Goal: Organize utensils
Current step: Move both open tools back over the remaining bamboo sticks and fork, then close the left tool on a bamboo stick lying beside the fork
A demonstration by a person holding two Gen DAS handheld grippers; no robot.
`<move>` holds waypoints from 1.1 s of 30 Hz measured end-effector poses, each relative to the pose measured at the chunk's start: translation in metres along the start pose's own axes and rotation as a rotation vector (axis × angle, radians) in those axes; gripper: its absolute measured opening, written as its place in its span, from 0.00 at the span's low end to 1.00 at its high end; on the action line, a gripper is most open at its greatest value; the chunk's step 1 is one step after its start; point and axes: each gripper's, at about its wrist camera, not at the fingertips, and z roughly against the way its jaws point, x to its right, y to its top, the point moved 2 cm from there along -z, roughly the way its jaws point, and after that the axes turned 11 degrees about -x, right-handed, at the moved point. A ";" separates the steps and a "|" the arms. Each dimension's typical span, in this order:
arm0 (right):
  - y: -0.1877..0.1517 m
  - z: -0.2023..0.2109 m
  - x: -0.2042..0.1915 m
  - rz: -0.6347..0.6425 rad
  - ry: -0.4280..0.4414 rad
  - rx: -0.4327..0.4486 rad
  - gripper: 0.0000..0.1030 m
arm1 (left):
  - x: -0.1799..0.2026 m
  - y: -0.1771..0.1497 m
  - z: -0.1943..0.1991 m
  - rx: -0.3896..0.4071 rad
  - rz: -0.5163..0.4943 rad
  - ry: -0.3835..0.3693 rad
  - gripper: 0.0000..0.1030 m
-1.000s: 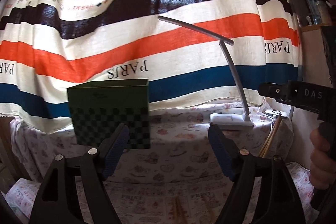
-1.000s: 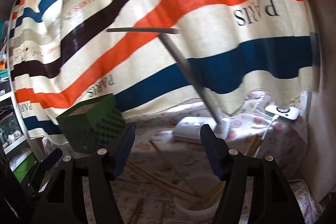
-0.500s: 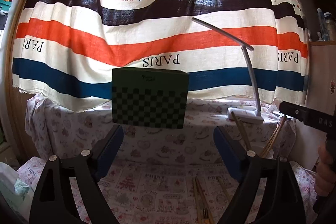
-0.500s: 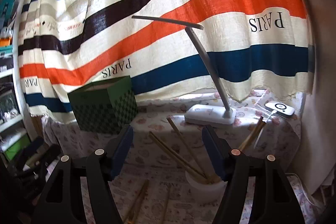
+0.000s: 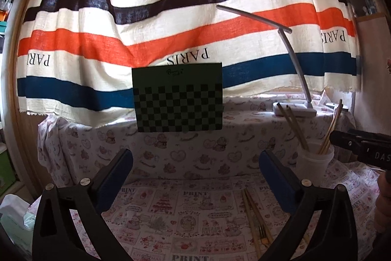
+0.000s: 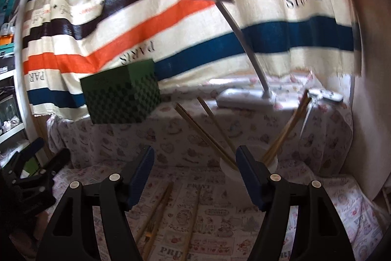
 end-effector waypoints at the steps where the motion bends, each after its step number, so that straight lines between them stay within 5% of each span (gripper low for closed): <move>1: -0.002 -0.006 0.005 -0.021 -0.014 -0.018 0.69 | -0.001 -0.001 -0.003 -0.016 0.008 -0.008 0.99; 8: -0.009 -0.038 0.022 -0.071 -0.066 -0.125 0.70 | -0.006 -0.012 -0.028 -0.123 0.067 -0.025 0.99; 13: -0.013 -0.051 0.020 -0.050 -0.103 -0.166 0.72 | -0.006 -0.019 -0.041 -0.163 0.065 0.041 0.99; 20: -0.015 -0.053 0.015 -0.045 -0.112 -0.187 0.72 | -0.012 -0.024 -0.058 -0.299 0.116 -0.045 0.99; 24: -0.015 -0.058 0.021 -0.073 -0.088 -0.225 0.73 | -0.016 -0.022 -0.055 -0.312 0.160 -0.098 0.99; 33: -0.015 -0.060 0.019 -0.067 -0.083 -0.254 0.75 | 0.002 -0.030 -0.069 -0.403 0.074 -0.096 0.99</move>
